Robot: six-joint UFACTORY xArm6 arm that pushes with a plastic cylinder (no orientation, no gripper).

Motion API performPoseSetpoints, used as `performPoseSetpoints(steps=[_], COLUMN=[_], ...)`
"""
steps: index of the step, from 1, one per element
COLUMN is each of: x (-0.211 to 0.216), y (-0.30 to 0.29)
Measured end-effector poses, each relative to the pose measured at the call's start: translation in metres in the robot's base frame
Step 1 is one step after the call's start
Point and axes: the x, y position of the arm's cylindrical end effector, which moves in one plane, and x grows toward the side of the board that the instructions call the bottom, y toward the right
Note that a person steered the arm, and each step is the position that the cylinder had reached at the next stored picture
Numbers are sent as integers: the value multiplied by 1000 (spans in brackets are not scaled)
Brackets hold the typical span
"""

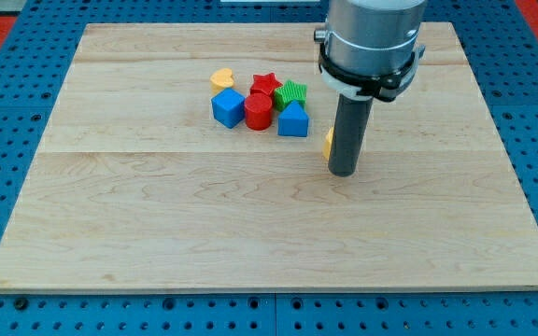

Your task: Move the yellow hexagon to the green star

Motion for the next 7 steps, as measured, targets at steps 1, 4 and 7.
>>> performPoseSetpoints(steps=[1,4,7], x=[-8,-18,-21], y=[10,39,-22])
